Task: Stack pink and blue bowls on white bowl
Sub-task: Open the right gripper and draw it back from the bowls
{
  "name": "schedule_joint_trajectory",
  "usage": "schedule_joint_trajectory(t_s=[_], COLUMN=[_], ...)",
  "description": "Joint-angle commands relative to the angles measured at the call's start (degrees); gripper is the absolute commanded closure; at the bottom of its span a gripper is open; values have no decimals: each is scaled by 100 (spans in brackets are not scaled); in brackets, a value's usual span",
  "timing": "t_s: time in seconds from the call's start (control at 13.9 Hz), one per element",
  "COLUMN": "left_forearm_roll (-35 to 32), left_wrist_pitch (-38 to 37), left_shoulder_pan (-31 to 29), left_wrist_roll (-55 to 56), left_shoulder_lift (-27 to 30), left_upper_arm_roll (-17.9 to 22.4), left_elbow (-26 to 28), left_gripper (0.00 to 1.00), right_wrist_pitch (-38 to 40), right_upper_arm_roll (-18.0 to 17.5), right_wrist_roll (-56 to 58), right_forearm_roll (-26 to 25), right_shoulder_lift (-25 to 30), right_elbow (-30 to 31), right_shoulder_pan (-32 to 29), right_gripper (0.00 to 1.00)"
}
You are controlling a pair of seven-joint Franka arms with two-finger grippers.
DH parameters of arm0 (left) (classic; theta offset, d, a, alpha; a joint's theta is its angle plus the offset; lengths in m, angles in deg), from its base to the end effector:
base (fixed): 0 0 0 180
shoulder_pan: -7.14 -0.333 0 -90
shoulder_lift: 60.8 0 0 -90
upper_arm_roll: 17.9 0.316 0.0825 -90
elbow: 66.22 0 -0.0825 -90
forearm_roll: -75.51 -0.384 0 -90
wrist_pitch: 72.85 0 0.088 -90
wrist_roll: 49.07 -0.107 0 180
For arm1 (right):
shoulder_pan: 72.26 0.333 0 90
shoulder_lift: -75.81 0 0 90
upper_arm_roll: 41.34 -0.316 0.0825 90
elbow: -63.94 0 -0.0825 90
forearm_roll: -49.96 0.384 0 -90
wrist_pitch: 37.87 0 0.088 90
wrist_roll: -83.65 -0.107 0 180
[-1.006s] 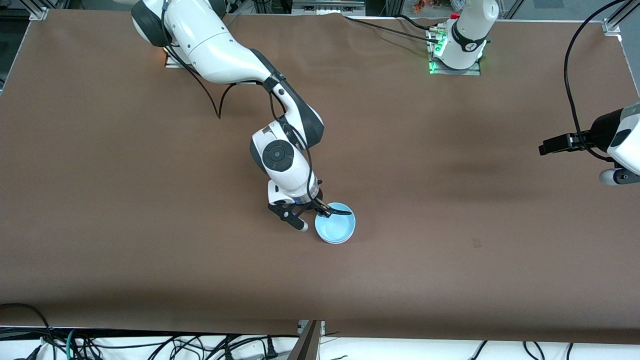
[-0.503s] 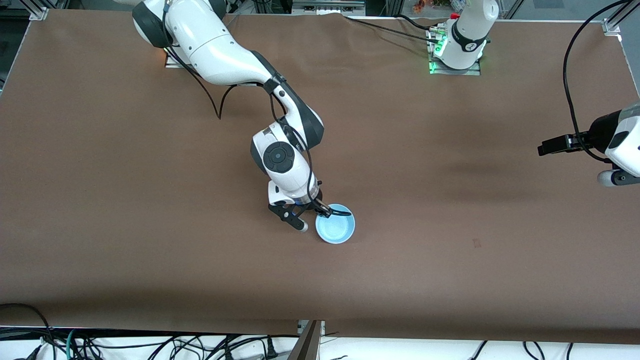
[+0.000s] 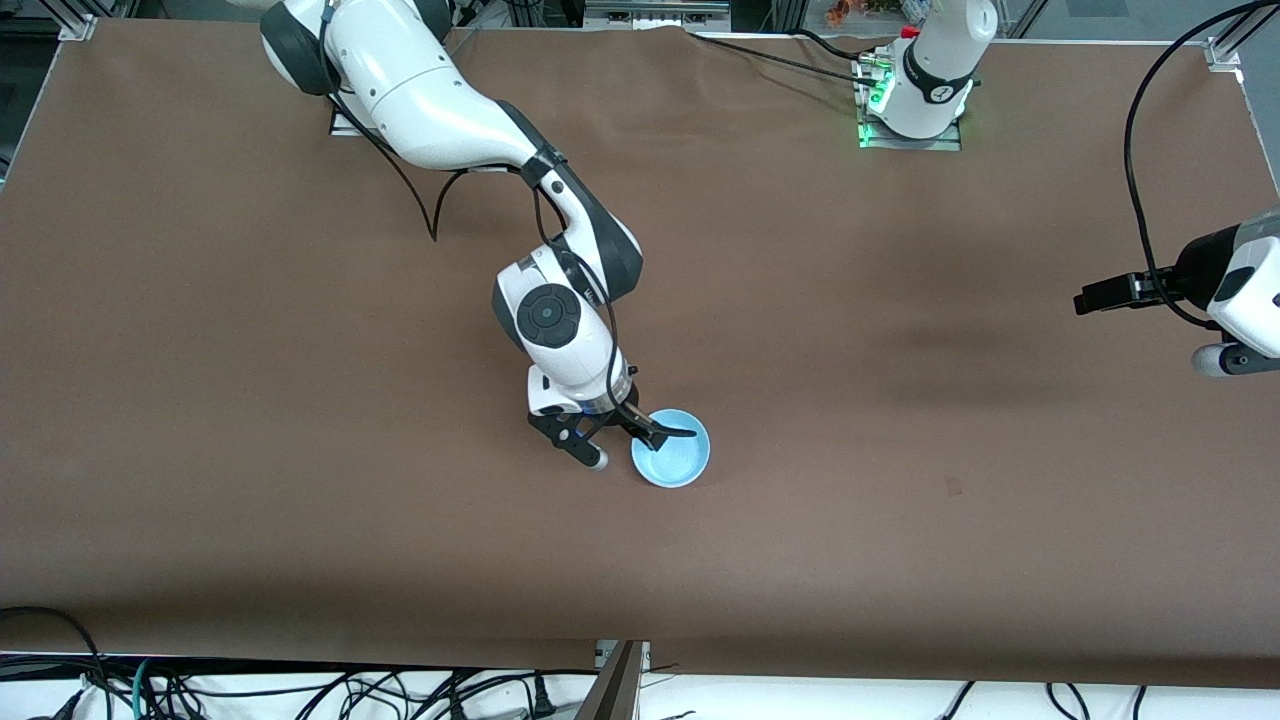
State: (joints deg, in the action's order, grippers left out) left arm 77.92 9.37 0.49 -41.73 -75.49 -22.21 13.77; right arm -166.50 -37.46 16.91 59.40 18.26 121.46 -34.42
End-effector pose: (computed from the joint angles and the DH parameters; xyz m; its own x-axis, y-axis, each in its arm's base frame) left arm 0.6116 0.0256 0.5458 0.9622 0.1596 -0.2208 0.1709 -0.9847 0.0330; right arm 0.6525 0.4707 0.2626 0.8125 -0.5830 0.0075 -0.5628 -0.7876 -0.2507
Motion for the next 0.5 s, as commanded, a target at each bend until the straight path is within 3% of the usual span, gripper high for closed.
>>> schedule_joint_trajectory(t_s=[0.0, 0.22, 0.43], left_forearm_roll=[-110, -118, -118], left_wrist_pitch=[14, 14, 14], left_shoulder_pan=[-47, -21, -21], left_wrist_roll=[-84, -84, -75], left_shoulder_lift=[-51, -51, -51], left_upper_arm_roll=[-87, -79, -87], left_elbow=[-97, -97, -97], left_gripper=[0, 0, 0], right_wrist_pitch=[732, 1601, 2157], right_upper_arm_roll=[226, 289, 297], right_wrist_roll=[921, 2282, 3550], right_forearm_roll=[-39, -13, 14], right_shoulder_lift=[472, 1025, 2235], right_elbow=[40, 277, 1267], right_shoulder_pan=[-171, -671, -1076], right_gripper=[0, 0, 0])
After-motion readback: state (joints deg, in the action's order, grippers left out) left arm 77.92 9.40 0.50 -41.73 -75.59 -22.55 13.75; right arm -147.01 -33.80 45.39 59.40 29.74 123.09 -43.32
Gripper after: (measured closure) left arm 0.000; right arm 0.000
